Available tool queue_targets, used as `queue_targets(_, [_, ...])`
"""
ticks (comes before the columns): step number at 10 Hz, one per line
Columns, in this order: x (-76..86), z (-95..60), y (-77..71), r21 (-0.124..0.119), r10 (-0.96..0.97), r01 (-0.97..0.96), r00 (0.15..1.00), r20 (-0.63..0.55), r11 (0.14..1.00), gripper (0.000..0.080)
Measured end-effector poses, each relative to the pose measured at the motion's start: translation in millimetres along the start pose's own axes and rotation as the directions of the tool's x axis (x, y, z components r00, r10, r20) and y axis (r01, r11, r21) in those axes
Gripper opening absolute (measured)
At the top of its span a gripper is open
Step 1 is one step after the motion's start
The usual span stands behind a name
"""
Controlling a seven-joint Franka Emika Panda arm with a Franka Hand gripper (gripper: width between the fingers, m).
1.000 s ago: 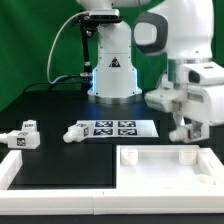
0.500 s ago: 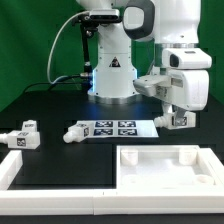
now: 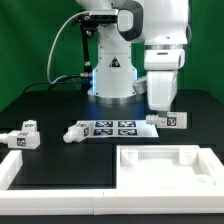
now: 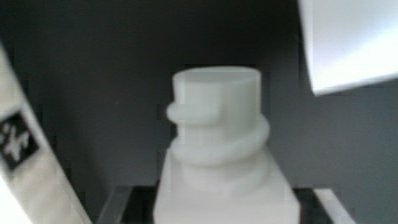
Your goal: Assemble one leg
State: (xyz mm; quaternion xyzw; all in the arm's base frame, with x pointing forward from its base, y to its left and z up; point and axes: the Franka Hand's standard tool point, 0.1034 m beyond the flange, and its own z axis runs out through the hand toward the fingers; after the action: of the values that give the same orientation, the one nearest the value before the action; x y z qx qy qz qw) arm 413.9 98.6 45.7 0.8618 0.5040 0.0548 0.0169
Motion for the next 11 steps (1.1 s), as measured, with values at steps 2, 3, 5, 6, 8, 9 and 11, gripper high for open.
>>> queue_targets(2, [-0.3,1.2,-0.2,0.007,0.103,-0.103,0.995,0.001,0.995,0.0287])
queue_targets(3, [-0.1,1.4,0.0,0.009,0.174,-0.174,0.985,0.001,0.985,0.0287])
queue_targets(5, [-1.2,1.9,0.7,0.009,0.306,-0.306,0.952,-0.006,0.952,0.0287])
queue_targets(6, [-5.7,3.0,-2.3,0.006,0.472,-0.472,0.881,-0.038,0.882,0.0287])
queue_targets(8, [-30.7,9.7,-4.4,0.010,0.737,-0.737,0.675,-0.038,0.676,0.0287])
queue_targets(9, [-36.2,11.2,1.4,0.009,0.795,-0.795,0.606,-0.032,0.607,0.0287])
queue_targets(11, [-33.8,11.3,-0.9,0.013,0.847,-0.847,0.531,-0.031,0.531,0.0287])
